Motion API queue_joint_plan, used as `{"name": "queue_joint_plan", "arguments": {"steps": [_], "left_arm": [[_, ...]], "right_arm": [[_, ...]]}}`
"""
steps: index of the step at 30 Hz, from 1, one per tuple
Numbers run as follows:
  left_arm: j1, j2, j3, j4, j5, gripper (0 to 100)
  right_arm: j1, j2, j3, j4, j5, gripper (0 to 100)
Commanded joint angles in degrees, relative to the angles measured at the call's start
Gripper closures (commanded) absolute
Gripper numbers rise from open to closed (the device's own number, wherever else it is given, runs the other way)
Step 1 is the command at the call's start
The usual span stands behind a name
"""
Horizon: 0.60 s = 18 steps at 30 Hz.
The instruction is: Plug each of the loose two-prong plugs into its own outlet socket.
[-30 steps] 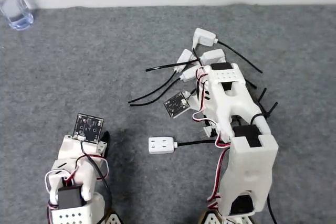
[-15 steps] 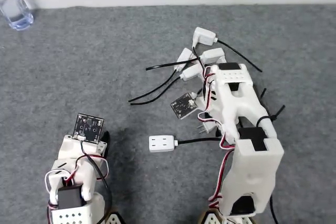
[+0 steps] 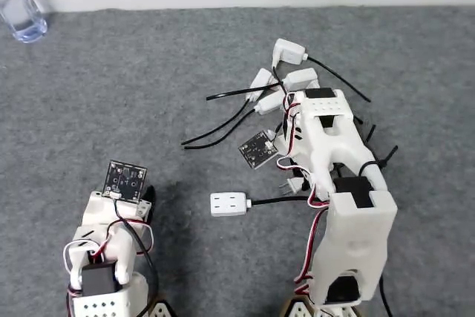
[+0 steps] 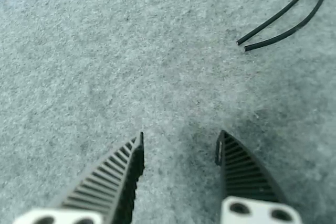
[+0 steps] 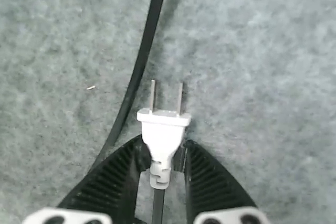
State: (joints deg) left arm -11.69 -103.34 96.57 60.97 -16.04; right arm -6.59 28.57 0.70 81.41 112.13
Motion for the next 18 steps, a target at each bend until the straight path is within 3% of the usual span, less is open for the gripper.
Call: {"name": "queue_joint_plan", "arguments": {"steps": [1, 11, 18], "left_arm": [[0.18, -0.53, -0.13, 0.09, 0.09, 79], [0.18, -0.53, -0.13, 0.09, 0.09, 79], [0.09, -0.53, -0.13, 0.79, 0.09, 79]], "right_arm": [[0.31, -0.84, 0.62, -0.31, 0.62, 99.1], [-1.19, -9.36, 1.14, -1.19, -9.93, 99.1], [-0.13, -4.0, 0.79, -14.55, -16.88, 99.1]]}}
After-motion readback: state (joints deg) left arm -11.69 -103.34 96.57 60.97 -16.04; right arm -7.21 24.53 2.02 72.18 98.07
